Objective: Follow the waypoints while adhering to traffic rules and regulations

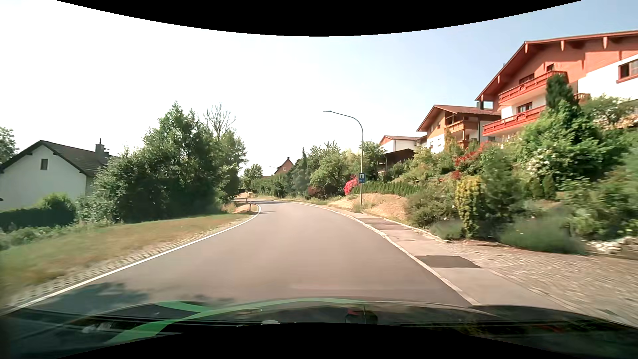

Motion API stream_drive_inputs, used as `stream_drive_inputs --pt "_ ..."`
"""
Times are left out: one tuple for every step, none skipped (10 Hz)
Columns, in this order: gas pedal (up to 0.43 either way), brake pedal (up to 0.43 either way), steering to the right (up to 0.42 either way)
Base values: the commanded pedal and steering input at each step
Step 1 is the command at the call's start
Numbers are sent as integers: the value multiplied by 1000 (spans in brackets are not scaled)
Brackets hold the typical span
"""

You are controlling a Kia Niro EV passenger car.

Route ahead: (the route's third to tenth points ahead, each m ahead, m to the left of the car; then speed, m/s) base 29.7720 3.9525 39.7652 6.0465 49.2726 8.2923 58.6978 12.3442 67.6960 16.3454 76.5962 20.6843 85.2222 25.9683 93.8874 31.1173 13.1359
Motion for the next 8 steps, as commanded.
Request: stream_drive_inputs --pt "138 0 -30" --pt "150 0 -31" --pt "157 0 -31" --pt "157 0 -31" --pt "169 0 -31" --pt "169 0 -31" --pt "169 0 -32" --pt "177 0 -33"
